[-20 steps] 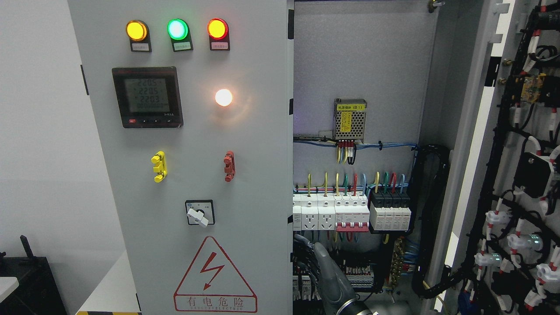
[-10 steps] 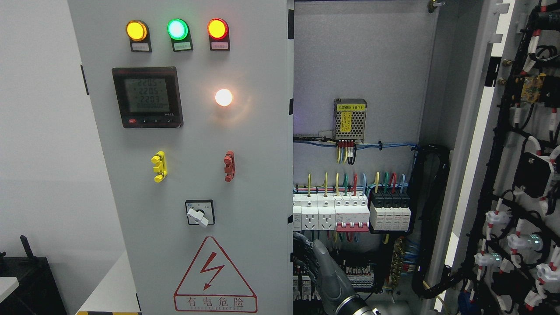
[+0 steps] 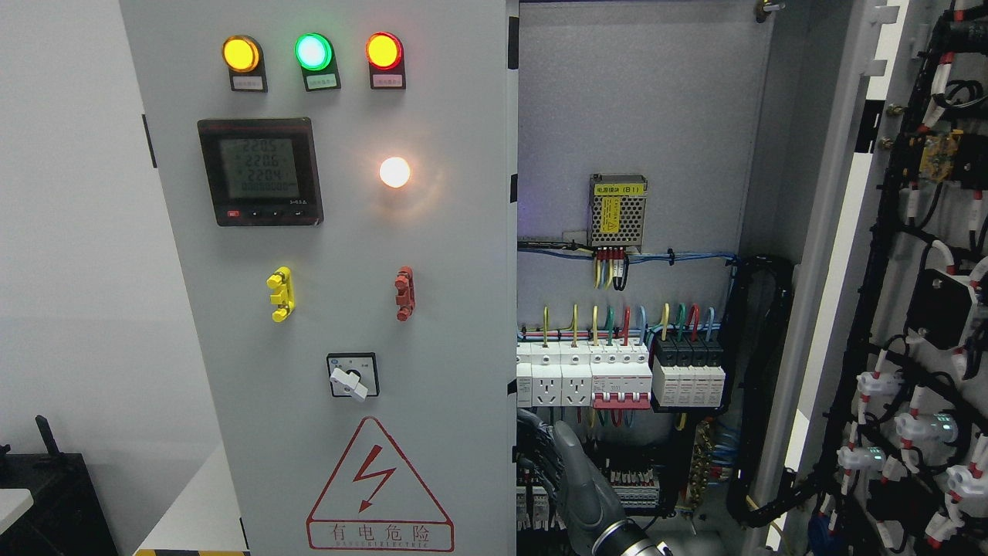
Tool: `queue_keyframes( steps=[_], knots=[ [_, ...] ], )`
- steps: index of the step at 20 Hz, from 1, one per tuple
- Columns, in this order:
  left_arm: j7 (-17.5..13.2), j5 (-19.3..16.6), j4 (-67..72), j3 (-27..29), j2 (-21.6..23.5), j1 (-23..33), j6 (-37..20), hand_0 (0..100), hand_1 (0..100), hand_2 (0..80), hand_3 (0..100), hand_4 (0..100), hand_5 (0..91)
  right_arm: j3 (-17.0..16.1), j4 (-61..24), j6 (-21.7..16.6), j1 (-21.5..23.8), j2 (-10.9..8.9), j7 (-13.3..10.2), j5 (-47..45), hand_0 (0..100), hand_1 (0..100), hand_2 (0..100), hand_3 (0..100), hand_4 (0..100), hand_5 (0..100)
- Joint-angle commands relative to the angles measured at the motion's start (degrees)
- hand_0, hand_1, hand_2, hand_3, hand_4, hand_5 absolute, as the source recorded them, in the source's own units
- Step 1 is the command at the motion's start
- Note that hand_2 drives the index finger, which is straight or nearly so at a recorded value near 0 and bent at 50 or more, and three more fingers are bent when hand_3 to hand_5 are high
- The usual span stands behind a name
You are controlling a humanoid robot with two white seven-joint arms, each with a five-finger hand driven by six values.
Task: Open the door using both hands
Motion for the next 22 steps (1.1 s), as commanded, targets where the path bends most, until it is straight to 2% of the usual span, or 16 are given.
queue_keyframes(
  steps=[1, 8, 11, 17, 19, 22],
  knots=[
    [0.02, 0.00, -0.05, 0.00, 0.00, 0.00, -0.02, 0, 0, 0.0, 0, 4, 0.0, -0.03, -0.11, 0.03, 0.00, -0.06, 0.80, -0.24, 0, 0, 0, 0, 0, 0],
    [0.02, 0.00, 0.04, 0.00, 0.00, 0.00, -0.02, 0, 0, 0.0, 0, 4, 0.0, -0.12, -0.19, 0.03, -0.09, -0.50, 0.98, -0.32, 0, 0, 0, 0, 0, 0],
    [0.02, 0.00, 0.04, 0.00, 0.00, 0.00, -0.02, 0, 0, 0.0, 0, 4, 0.0, -0.38, -0.20, 0.12, -0.09, -0.59, 2.47, -0.32, 0, 0, 0, 0, 0, 0],
    [0.02, 0.00, -0.05, 0.00, 0.00, 0.00, -0.02, 0, 0, 0.0, 0, 4, 0.0, -0.56, 0.07, 0.12, -0.79, -0.59, 2.83, -0.41, 0, 0, 0, 0, 0, 0],
    [0.02, 0.00, -0.05, 0.00, 0.00, 0.00, -0.02, 0, 0, 0.0, 0, 4, 0.0, -0.47, 0.07, 0.21, -0.88, -0.59, 4.92, -1.72, 0, 0, 0, 0, 0, 0],
    [0.02, 0.00, 0.04, 0.00, 0.00, 0.00, -0.02, 0, 0, 0.0, 0, 4, 0.0, -0.65, 0.16, 2.05, -1.05, -0.67, 5.20, -4.19, 0, 0, 0, 0, 0, 0]
  ],
)
